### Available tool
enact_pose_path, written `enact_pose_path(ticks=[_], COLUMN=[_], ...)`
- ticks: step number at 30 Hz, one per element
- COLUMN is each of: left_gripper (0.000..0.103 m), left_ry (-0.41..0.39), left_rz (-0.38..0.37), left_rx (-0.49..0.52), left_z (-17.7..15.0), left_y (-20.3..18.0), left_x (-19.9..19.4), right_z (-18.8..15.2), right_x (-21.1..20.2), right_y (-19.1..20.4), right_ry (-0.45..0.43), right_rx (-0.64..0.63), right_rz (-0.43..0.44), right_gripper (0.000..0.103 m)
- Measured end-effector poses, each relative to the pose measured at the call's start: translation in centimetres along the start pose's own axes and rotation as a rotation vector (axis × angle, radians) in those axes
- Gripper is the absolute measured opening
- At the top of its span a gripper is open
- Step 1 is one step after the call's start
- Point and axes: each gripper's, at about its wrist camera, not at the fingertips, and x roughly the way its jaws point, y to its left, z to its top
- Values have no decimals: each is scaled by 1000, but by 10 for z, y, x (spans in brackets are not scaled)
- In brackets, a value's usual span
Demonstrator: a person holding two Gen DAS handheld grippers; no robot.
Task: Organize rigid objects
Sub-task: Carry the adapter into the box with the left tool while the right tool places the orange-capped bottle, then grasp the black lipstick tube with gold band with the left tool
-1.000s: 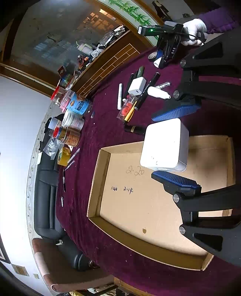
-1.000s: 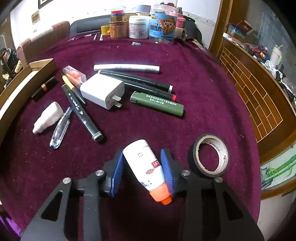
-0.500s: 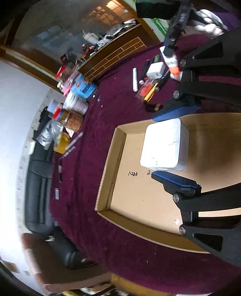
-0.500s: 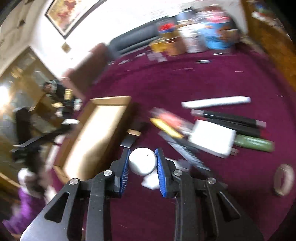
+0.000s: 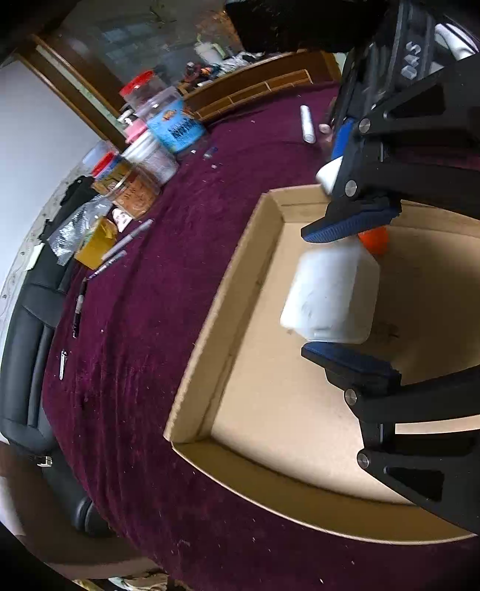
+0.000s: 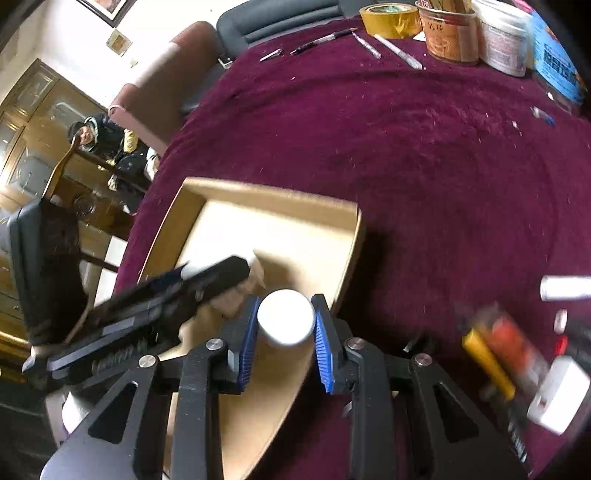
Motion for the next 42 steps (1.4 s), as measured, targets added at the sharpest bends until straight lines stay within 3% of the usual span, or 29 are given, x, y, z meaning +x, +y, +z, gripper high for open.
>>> enact_pose_path(ticks=[4, 6, 7, 9, 11, 19, 24, 26, 28, 30, 32, 36, 42], left_gripper=[56, 68, 68, 68, 68, 68, 68, 68, 68, 68, 68, 72, 72], left_ry=[8, 23, 20, 3, -23, -144, -172, -179, -181, -189, -213, -251, -181], left_rz=[-55, -89, -95, -74, -76, -75, 9, 34, 28, 33, 35, 85, 164], left_rx=[-40, -64, -77, -101, -132, -299, -280, -274, -288, -301, -264, -64, 254], left_z=[4, 3, 0, -9, -17, -40, -55, -60, -60, -60, -65, -73, -88], left_y=[7, 11, 14, 20, 26, 63, 56, 54, 56, 56, 44, -20, -118], left_x=[3, 4, 1, -4, -9, -37, -45, -48, -50, -55, -70, -94, -67], right_z=[8, 3, 2, -12, -16, -63, -101, -120, -136, -153, -161, -143, -139], right_x=[-4, -13, -16, -34, -46, -95, -141, -163, -180, -195, -202, -192, -164], right_y=[1, 3, 5, 5, -1, -20, -49, -57, -61, -72, -92, -145, -168], right_ry=[-41, -75, -93, -152, -194, -344, -437, -513, -610, -746, -818, -682, -743], right_rx=[-14, -36, -43, -60, -62, -103, -71, -69, -64, -47, -11, 141, 171], right_rz=[-57, -77, -89, -103, -114, -241, -311, -370, -461, -563, -589, -493, -560], right_gripper=[26, 28, 30, 47, 51, 51, 51, 51, 60, 94, 103, 103, 102])
